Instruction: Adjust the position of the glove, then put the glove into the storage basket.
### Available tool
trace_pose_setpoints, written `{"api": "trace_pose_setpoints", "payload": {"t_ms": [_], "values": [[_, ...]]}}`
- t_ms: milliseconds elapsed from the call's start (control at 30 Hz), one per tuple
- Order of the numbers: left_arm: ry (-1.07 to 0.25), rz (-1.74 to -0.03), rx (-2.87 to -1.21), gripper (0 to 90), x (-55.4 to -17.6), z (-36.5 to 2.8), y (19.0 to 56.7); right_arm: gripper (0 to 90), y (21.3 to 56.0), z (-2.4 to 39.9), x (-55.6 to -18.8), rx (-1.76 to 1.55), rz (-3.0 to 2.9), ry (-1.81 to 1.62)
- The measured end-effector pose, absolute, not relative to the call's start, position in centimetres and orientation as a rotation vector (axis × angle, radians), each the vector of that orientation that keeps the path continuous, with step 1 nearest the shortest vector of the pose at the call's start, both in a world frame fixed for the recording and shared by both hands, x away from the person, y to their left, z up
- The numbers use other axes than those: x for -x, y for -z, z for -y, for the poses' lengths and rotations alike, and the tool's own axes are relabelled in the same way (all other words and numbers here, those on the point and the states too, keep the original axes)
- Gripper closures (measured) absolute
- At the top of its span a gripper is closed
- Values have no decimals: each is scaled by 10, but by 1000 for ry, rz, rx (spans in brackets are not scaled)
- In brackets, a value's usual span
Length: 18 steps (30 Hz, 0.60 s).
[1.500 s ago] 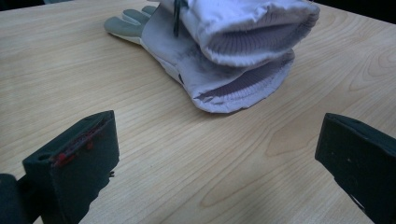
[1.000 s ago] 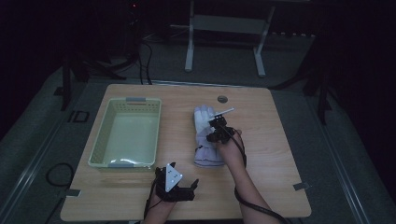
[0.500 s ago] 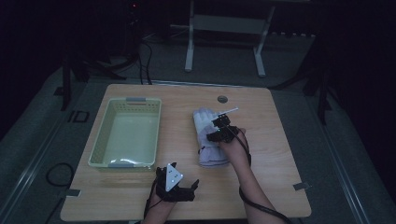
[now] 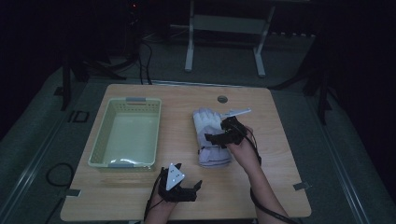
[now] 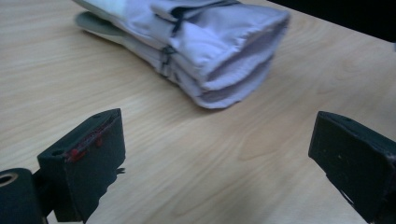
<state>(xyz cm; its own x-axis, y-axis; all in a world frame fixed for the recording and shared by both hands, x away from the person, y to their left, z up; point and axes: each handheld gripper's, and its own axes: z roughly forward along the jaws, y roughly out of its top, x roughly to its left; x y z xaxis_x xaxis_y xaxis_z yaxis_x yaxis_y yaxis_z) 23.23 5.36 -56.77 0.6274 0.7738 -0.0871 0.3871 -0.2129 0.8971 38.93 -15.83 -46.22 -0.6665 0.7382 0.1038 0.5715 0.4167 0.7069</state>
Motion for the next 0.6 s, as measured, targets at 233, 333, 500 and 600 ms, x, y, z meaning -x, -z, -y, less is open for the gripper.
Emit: {"api": "trace_pose_setpoints", "payload": {"t_ms": [233, 333, 500, 600], "values": [[-476, -933, -1909, 49, -234, -47, 555, 153, 456, 178, -379, -1027, -2435, -1077], [-449, -972, -1912, 49, -240, -47, 546, 153, 453, 188, -375, -1038, -2419, -1133], [-458, -1018, -1883, 45, -249, -50, 533, 153, 454, 199, -372, -1007, -2354, -1164], [-415, -1036, -1864, 45, -261, -52, 526, 153, 457, 208, -375, -1001, -2350, -1214]]}}
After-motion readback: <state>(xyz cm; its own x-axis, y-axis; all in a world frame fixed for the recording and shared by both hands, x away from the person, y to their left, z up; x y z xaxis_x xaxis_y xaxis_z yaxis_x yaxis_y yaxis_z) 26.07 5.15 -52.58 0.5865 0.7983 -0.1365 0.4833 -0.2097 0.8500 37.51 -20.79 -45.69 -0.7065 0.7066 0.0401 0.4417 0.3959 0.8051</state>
